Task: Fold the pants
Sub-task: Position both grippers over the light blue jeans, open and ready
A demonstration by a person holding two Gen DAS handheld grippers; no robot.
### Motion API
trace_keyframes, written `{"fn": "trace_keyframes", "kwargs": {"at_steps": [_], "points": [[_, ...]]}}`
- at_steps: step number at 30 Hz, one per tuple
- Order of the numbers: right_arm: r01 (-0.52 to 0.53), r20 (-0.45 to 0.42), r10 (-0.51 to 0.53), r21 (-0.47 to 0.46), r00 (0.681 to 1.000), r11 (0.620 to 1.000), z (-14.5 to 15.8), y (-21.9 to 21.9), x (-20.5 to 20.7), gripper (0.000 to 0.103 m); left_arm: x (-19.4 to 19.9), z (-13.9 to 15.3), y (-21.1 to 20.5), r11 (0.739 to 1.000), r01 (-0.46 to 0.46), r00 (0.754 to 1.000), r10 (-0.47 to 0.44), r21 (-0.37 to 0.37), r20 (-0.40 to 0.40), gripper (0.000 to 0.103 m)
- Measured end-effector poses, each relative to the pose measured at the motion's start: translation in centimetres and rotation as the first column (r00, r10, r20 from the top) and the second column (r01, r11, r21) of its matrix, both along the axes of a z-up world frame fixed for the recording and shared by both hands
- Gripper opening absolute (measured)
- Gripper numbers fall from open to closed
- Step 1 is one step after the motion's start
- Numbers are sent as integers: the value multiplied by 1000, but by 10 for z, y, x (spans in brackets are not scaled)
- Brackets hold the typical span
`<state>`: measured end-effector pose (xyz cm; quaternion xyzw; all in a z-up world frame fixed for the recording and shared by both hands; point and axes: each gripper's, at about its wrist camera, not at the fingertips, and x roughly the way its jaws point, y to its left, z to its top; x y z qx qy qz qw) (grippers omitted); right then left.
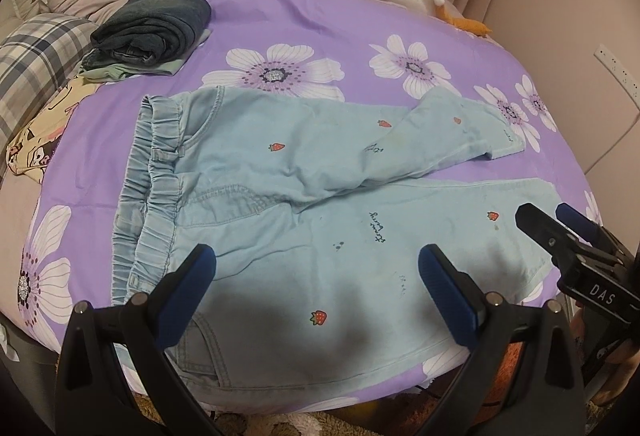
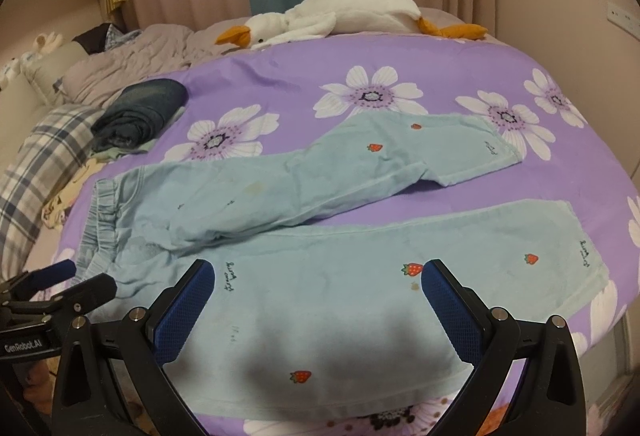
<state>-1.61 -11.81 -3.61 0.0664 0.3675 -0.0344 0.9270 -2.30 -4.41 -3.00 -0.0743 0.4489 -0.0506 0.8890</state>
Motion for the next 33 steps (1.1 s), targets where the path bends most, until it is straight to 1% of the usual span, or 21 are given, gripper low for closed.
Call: {"fn": "trace_keyframes", "kwargs": {"at_steps": [1,2,4,5,6,8,11,13,15,16,18,28,32,33], "points": [[6,-3,-6,0,1000,1000,-2,15,-5,103,1,-1,0,1000,-3,1000,3,0,-3,101],[-7,-15,7,-4,1000,1000,14,9,-8,103,1,-1,1,1000,-4,1000,4,0,-5,101],[-12,-24,12,-6,1000,1000,19,24,-14,103,1,-2,2,1000,-8,1000,8,-1,-9,101],[-32,-34,32,-6,999,999,32,6,-12,103,1,-3,2,1000,-7,1000,7,-1,-11,101],[-46,-37,46,-5,998,999,36,-7,-11,103,2,-3,1,1000,-6,1000,6,0,-12,101],[-81,-32,81,-4,996,997,33,-38,-7,103,2,-4,1,1000,-5,1000,5,0,-18,101],[-101,-45,101,-2,994,995,39,-58,-6,103,2,-6,1,1000,-1,1000,2,1,-24,100],[-133,-58,132,-5,990,991,44,-89,1,103,2,-6,0,1000,0,1000,1,1,-27,100],[-157,-64,156,-3,986,988,42,-112,5,103,2,-7,0,1000,-3,999,3,0,-33,100],[-154,-67,154,-1,986,988,41,-111,6,103,3,-7,0,1000,-5,999,5,-1,-37,100],[-180,-70,180,2,981,984,37,-134,9,103,3,-8,0,1000,-9,999,9,0,-44,100],[-198,-79,200,35,977,980,22,-144,9,103,3,-10,-1,1000,-10,998,10,5,-64,99],[-221,-80,230,105,970,970,17,-151,8,103,2,-9,-2,1000,-3,998,3,5,-64,99],[-218,-80,227,107,971,970,16,-152,9,103,2,-9,-2,1000,-3,998,3,4,-64,99]]}}
